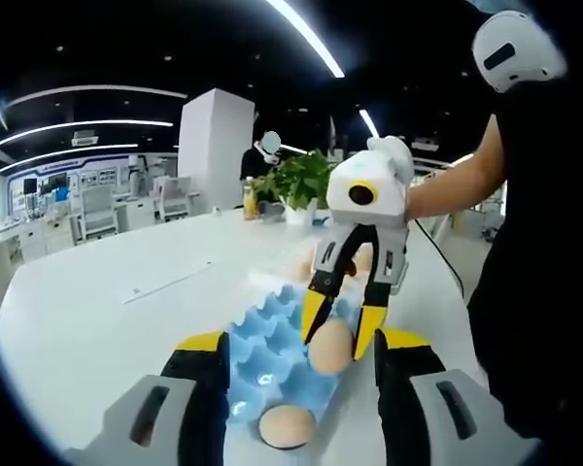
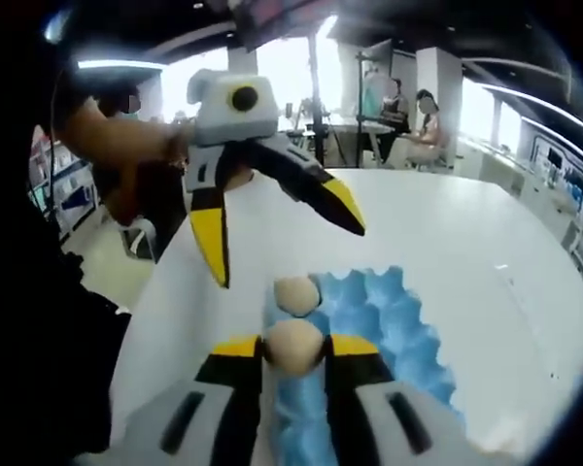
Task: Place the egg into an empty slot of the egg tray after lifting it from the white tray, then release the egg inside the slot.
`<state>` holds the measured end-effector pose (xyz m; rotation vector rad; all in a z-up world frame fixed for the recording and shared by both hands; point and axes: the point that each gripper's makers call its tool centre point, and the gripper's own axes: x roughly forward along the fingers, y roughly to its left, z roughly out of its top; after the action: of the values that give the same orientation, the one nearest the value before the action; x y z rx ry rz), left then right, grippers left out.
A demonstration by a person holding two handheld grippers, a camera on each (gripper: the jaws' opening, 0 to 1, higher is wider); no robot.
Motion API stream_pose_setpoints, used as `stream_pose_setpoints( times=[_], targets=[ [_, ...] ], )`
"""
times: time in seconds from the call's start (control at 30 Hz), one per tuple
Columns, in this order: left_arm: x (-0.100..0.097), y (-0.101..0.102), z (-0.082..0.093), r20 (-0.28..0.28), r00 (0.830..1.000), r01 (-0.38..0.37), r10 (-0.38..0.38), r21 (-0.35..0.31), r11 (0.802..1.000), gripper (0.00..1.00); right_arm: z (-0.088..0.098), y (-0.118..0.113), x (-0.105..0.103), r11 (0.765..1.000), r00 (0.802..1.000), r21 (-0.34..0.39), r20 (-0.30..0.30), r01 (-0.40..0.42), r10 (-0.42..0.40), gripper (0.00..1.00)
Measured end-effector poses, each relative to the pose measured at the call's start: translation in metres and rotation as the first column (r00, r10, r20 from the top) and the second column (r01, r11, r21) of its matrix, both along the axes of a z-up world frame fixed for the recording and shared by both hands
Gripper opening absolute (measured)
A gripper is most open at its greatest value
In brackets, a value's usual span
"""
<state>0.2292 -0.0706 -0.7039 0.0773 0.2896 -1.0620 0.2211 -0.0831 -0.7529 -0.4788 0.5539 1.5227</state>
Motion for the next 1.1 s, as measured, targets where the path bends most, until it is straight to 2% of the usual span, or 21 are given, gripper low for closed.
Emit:
stream_pose_setpoints(
  times=[0.9,1.1],
  targets=[
    [-0.003,0.001,-0.003,-0.011,1.000,0.003,-0.003,0.000,1.000,0.59,-0.016,0.013,0.001,0.999,1.000,-0.027,0.008,-0.017,0.017,0.25],
    [0.000,0.001,-0.001,0.006,1.000,-0.009,0.009,-0.002,1.000,0.61,-0.022,0.015,0.004,0.999,1.000,-0.044,0.018,-0.017,0.018,0.25]
  ],
)
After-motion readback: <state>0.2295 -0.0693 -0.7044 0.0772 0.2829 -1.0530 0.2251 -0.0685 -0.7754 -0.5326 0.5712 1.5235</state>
